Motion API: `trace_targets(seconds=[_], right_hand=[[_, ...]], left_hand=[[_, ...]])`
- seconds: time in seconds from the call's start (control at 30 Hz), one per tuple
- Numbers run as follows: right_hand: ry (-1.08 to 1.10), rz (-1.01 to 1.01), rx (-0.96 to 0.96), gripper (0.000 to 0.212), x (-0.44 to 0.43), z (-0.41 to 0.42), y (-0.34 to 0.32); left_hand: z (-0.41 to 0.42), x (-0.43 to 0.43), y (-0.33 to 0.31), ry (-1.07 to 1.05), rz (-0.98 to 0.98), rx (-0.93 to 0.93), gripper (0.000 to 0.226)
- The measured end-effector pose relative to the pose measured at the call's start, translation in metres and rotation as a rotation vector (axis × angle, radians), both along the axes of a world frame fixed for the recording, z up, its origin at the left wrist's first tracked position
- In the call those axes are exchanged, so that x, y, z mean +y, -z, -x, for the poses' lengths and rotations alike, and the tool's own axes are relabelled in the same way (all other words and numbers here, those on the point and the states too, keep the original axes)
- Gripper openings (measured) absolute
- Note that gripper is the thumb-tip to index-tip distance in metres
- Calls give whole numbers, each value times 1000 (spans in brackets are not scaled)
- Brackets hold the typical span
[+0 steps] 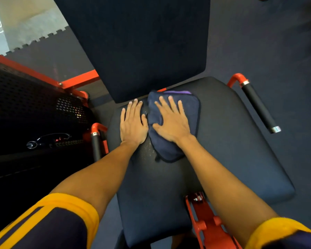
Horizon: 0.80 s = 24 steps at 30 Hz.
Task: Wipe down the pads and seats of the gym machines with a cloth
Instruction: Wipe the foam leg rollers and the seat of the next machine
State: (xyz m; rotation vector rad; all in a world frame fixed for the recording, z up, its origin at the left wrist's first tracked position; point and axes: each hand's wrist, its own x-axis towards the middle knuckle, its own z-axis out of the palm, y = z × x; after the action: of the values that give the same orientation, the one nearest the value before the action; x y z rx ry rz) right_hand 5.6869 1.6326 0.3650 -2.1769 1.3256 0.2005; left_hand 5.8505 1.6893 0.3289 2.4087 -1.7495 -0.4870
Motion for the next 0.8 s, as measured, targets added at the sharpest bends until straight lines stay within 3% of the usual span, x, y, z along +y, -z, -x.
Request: trace_targets(seconds=[0.17,0.37,0.6,0.8], right_hand=[[-96,27,-24,87,33,27,-5],[149,58,61,83,12,6,-3],[-81,20,-45,86,70,24,-15],[150,8,53,82,52,-5,-17]], left_hand=[[-1,-5,-2,-5,20,-3,55],[2,-8,-8,2,-7,7,55],[-3,15,-12,-14,-86,-23,54],[-3,52,-24,-66,-118,-21,56]])
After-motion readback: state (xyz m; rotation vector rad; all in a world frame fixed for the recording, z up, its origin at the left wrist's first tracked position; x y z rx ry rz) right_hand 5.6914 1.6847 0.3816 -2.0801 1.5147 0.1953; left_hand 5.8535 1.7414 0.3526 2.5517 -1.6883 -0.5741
